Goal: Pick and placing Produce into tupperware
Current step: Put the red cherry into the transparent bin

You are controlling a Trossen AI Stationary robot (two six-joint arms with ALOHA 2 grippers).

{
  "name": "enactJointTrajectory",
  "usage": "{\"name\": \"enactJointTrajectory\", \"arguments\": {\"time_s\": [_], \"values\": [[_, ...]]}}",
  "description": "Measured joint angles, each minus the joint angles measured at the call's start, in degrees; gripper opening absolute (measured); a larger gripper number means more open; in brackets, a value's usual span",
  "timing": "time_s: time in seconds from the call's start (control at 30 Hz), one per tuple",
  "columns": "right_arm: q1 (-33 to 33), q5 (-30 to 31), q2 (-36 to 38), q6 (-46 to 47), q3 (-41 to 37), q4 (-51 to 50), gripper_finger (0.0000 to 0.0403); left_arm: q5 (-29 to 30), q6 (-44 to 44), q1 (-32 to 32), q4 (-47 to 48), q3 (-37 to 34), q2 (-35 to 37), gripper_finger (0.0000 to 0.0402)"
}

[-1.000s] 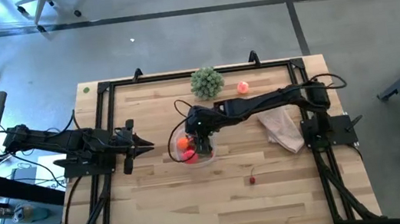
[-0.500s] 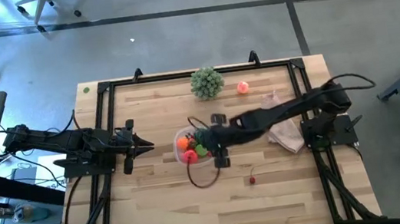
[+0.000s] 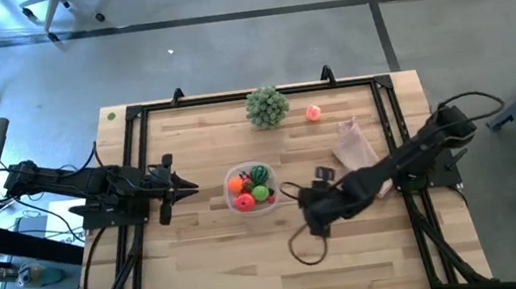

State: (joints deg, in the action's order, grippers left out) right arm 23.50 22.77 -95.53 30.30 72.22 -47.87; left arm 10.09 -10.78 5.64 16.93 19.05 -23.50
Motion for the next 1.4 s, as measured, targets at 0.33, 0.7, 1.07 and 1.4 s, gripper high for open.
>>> {"name": "enactJointTrajectory", "arguments": {"time_s": [0.33,0.7,1.07,1.4], "values": [[11.01,0.83,10.20,33.70,-13.98,8.76,0.0179,0.02,0.00,0.01,0.00,0.00,0.01,0.0046],[16.71,-0.70,7.26,66.16,-19.95,21.49,0.0179,0.01,0.00,0.00,-0.02,0.00,0.01,0.0046],[13.07,-9.86,1.76,69.93,-19.95,19.99,0.0179,0.02,0.00,0.00,-0.02,0.00,0.00,0.0046],[10.11,-12.29,1.53,68.57,-19.89,20.36,0.0179,0.01,0.00,0.00,-0.02,0.00,0.01,0.0046]]}}
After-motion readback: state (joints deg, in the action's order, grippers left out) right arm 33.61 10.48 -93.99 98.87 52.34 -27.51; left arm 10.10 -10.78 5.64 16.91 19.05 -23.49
